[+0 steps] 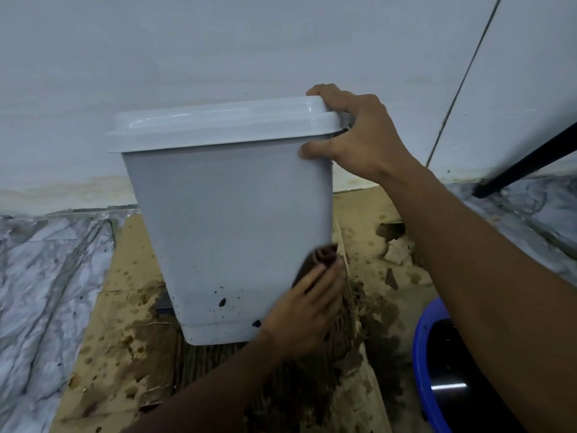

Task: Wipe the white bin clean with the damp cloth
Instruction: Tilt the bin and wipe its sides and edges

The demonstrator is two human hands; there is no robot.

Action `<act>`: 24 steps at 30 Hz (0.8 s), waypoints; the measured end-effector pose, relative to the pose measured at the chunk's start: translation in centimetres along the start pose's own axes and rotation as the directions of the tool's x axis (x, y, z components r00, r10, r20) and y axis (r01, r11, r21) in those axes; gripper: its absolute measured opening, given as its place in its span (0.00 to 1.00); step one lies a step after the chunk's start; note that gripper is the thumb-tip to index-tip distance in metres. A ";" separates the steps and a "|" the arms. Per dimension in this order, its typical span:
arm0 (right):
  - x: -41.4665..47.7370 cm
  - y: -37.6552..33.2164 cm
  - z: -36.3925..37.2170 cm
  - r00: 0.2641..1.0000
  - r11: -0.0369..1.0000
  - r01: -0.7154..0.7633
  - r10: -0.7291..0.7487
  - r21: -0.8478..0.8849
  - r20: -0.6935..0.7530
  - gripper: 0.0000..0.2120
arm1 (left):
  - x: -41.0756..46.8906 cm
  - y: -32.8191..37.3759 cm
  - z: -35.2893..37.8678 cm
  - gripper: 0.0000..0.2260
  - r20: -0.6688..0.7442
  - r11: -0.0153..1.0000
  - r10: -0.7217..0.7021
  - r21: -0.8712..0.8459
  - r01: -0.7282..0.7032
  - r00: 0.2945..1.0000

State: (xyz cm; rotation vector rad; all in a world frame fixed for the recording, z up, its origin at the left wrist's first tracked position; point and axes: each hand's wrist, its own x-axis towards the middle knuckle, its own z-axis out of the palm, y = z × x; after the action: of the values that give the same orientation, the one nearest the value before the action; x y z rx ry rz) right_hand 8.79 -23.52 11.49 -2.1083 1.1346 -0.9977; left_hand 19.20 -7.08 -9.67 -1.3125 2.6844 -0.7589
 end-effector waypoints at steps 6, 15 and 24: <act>-0.2 -0.1 0.1 1.000 1.000 -0.001 0.001 0.008 -0.002 0.30 | -2.7 -0.3 1.1 0.26 -0.061 0.993 0.122 0.004 -0.122 0.991; -0.1 -0.2 0.1 1.000 1.000 0.017 -0.017 0.009 -0.002 0.31 | 3.5 -6.0 -3.7 0.25 -0.347 0.894 -0.442 -0.244 0.375 0.827; -0.2 0.0 -0.1 1.000 0.998 0.030 -0.031 0.046 0.007 0.29 | -4.4 0.2 1.3 0.30 -0.171 0.873 -0.471 -0.229 0.430 0.866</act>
State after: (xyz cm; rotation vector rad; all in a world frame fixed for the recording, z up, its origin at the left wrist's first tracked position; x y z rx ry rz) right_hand 8.56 -23.35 11.45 -2.0971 1.0686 -1.0186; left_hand 22.17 -4.20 -11.55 -2.0719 2.6873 -0.7422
